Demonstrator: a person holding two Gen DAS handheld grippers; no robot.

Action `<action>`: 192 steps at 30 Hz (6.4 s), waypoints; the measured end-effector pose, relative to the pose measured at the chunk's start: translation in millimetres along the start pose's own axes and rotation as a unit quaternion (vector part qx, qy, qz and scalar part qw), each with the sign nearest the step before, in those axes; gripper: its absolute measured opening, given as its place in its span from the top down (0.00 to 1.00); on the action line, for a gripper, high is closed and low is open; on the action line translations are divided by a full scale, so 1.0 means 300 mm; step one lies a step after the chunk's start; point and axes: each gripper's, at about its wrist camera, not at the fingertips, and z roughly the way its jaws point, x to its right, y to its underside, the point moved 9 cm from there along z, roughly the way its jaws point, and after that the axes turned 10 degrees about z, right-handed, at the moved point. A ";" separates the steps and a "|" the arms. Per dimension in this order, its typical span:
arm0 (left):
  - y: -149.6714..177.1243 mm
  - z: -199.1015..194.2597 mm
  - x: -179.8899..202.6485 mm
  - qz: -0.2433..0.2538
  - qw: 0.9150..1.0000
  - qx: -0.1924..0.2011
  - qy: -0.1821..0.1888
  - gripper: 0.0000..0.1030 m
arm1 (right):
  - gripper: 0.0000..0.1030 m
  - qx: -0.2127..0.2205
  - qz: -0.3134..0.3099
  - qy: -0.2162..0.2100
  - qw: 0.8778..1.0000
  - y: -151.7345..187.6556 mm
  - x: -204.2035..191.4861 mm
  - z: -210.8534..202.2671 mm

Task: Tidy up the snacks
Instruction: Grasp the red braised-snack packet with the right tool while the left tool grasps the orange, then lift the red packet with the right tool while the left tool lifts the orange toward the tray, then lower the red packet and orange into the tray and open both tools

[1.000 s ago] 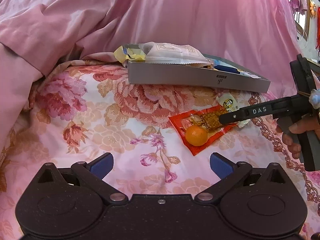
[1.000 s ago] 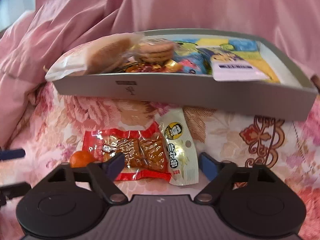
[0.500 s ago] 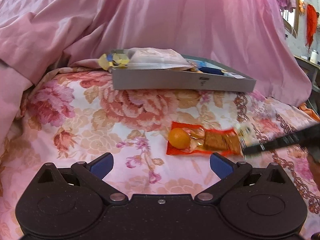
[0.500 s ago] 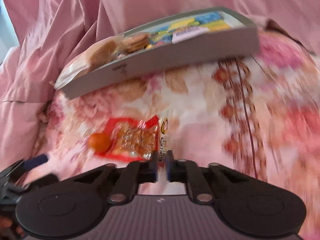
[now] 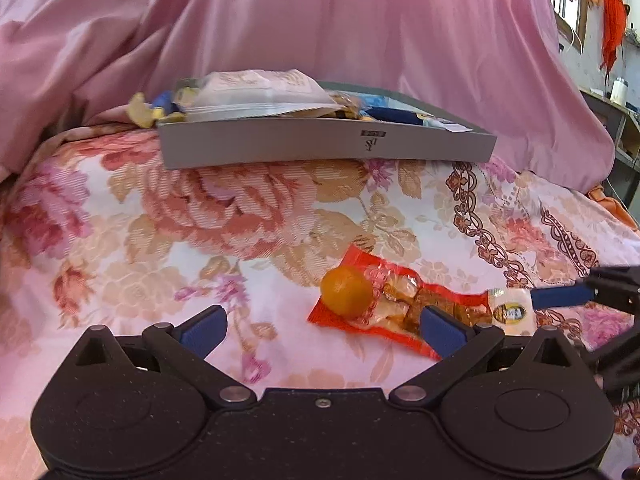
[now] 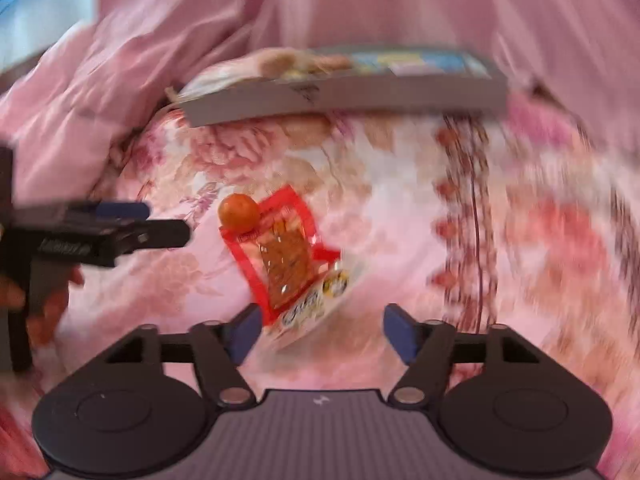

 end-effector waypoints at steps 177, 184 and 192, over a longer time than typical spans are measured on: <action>-0.721 0.319 -0.157 -0.003 0.996 0.059 -0.066 0.64 | 0.53 0.207 -0.148 0.112 0.961 -0.821 -0.028 0.219; -0.684 0.370 -0.153 -0.016 0.997 0.037 -0.061 0.64 | 0.51 0.180 -0.120 0.109 0.970 -0.807 0.024 0.300; -0.713 0.344 -0.158 -0.026 0.996 0.035 -0.072 0.34 | 0.44 0.152 -0.096 0.102 0.978 -0.787 0.054 0.328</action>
